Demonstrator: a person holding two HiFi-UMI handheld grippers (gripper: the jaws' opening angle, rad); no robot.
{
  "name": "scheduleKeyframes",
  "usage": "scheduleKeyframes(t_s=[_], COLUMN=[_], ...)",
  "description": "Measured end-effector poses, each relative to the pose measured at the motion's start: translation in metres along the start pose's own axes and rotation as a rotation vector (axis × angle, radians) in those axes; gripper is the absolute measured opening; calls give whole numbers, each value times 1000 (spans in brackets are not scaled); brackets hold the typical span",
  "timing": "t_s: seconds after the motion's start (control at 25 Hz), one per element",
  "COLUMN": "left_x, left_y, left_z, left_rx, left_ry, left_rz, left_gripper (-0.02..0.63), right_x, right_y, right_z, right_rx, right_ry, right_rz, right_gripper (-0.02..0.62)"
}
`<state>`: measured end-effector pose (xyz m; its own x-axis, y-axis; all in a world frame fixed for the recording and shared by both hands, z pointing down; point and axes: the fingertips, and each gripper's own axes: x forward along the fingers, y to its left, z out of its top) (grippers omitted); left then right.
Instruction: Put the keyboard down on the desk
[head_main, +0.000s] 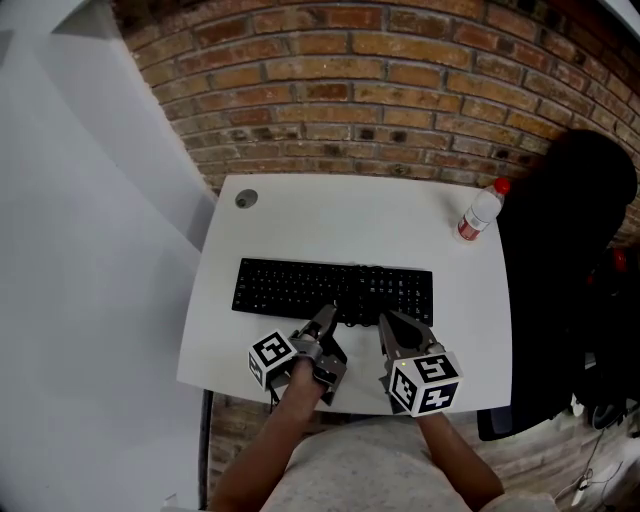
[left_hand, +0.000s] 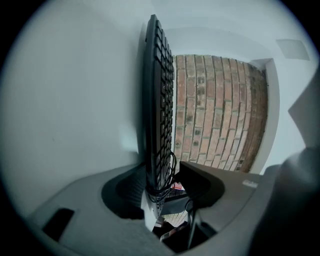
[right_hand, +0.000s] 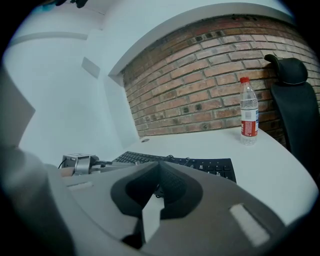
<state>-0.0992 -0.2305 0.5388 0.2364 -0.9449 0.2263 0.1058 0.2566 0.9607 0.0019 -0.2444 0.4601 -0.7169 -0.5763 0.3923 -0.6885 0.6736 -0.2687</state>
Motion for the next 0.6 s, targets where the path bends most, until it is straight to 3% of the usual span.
scheduleKeyframes(t_s=[0.36, 0.6], left_x=[-22, -40], left_y=[2, -11], left_z=[-7, -13], left_rx=[16, 124], left_ry=[29, 58], left_rz=[-1, -19], left_gripper=[195, 184], right_x=[-12, -21], right_y=[15, 32], right_z=[-6, -9], right_rx=[7, 1], right_ry=[-9, -13], right_rz=[-7, -6], right_gripper=[9, 9])
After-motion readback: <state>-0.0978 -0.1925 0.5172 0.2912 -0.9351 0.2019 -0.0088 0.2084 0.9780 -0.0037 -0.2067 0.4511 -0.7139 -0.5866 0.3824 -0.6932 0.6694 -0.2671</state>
